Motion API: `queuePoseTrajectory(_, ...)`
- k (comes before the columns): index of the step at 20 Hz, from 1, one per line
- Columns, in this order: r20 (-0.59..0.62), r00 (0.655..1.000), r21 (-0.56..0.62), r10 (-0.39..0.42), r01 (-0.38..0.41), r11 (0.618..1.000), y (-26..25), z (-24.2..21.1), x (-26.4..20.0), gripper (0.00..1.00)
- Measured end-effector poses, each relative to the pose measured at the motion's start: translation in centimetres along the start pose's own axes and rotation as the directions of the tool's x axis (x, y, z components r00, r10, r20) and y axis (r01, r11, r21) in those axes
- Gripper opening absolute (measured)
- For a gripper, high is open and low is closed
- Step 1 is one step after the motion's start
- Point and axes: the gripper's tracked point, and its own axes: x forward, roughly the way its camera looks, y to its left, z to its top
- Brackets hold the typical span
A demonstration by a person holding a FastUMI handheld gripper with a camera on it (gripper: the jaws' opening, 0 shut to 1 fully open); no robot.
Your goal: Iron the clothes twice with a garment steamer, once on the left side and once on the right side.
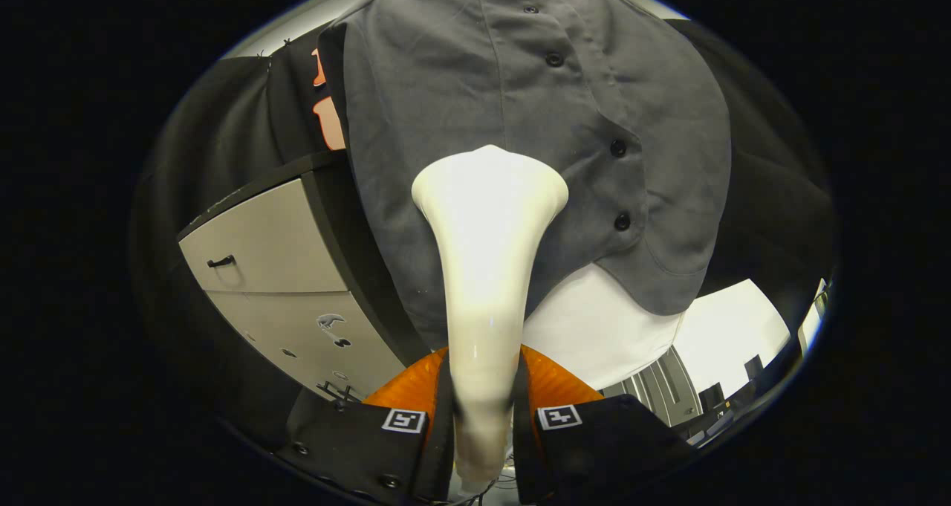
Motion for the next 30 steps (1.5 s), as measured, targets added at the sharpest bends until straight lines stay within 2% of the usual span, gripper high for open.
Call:
queuePoseTrajectory(4,0.061,0.998,-0.024,0.019,-0.018,1.0,-0.2,1.8,-3.3,0.41)
queuePoseTrajectory(11,0.224,0.974,-0.051,0.041,-0.03,0.998,-1.6,9.5,-9.9,0.4)
queuePoseTrajectory(19,0.395,0.918,-0.058,0.0,0.025,0.998,-8.7,20.8,-17.2,0.4)
queuePoseTrajectory(27,0.474,0.879,-0.036,-0.053,0.079,0.996,-14.4,28.5,-17.7,0.4)
queuePoseTrajectory(30,0.471,0.881,-0.042,-0.046,0.075,0.996,-14.7,30.3,-16.7,0.4)
